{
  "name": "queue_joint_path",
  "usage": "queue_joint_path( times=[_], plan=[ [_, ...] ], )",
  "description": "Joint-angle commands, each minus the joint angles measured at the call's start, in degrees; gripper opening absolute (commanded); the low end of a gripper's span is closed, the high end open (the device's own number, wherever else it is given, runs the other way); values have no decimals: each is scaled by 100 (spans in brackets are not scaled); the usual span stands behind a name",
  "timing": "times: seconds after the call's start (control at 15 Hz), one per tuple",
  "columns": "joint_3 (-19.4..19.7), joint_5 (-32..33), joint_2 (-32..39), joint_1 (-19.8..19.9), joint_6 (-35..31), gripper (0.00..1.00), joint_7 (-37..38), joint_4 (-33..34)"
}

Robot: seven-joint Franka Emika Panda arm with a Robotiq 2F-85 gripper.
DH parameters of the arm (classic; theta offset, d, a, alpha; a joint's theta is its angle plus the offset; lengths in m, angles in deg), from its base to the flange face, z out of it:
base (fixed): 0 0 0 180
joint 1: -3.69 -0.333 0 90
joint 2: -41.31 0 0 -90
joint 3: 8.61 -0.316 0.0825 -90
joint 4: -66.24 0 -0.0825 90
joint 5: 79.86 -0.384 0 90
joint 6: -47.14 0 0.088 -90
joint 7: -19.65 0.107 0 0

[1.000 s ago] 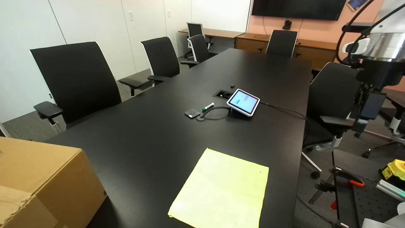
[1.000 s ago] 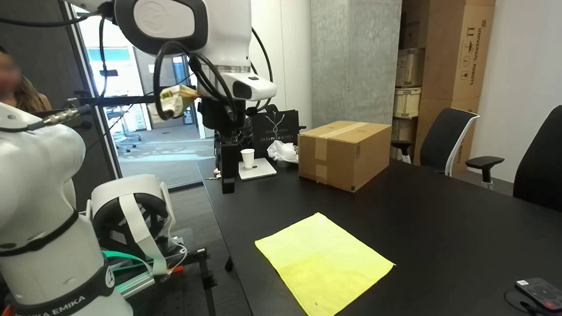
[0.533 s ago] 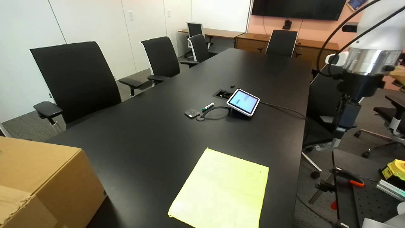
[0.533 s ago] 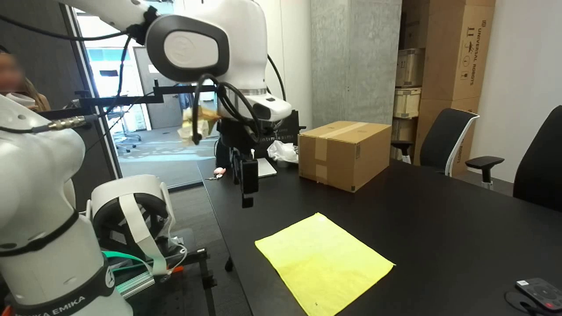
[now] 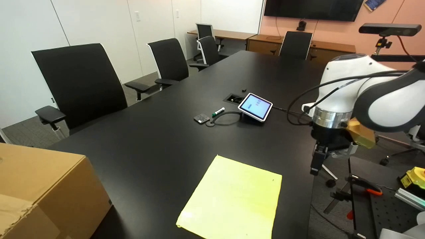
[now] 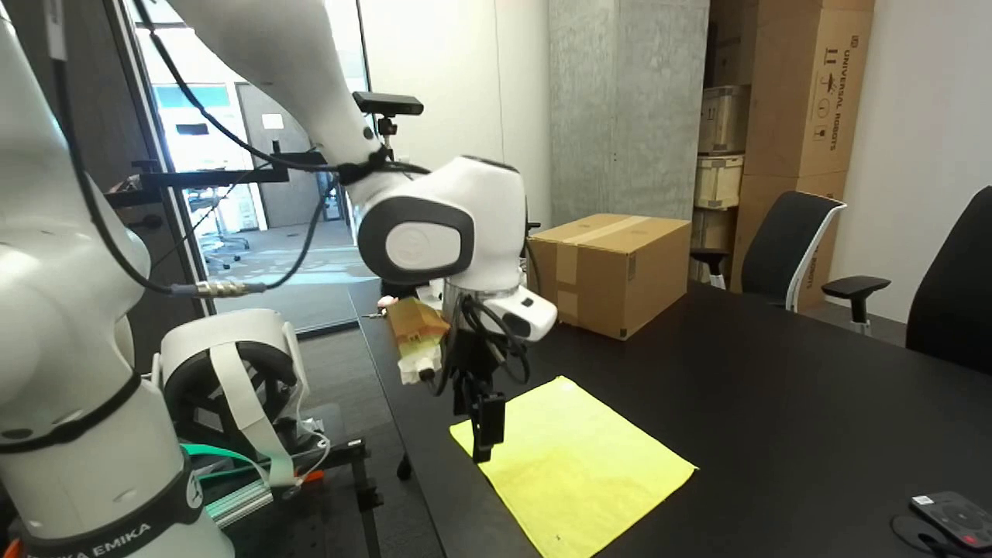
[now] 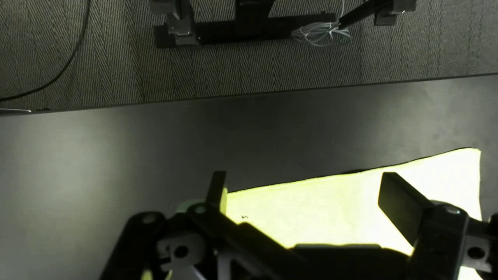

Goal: Fold the towel

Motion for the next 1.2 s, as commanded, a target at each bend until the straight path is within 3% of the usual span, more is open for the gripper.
queue_joint_path(
  times=[0.0,0.2,0.6,1.13],
  plan=[
    [-63,-242,1501,67,-908,100,-198,634],
    [-247,-385,2585,218,-1599,100,-237,1177],
    [-571,-426,4112,560,-2137,100,32,2318],
    [-521,-316,4789,812,-2193,100,38,3018]
  ],
)
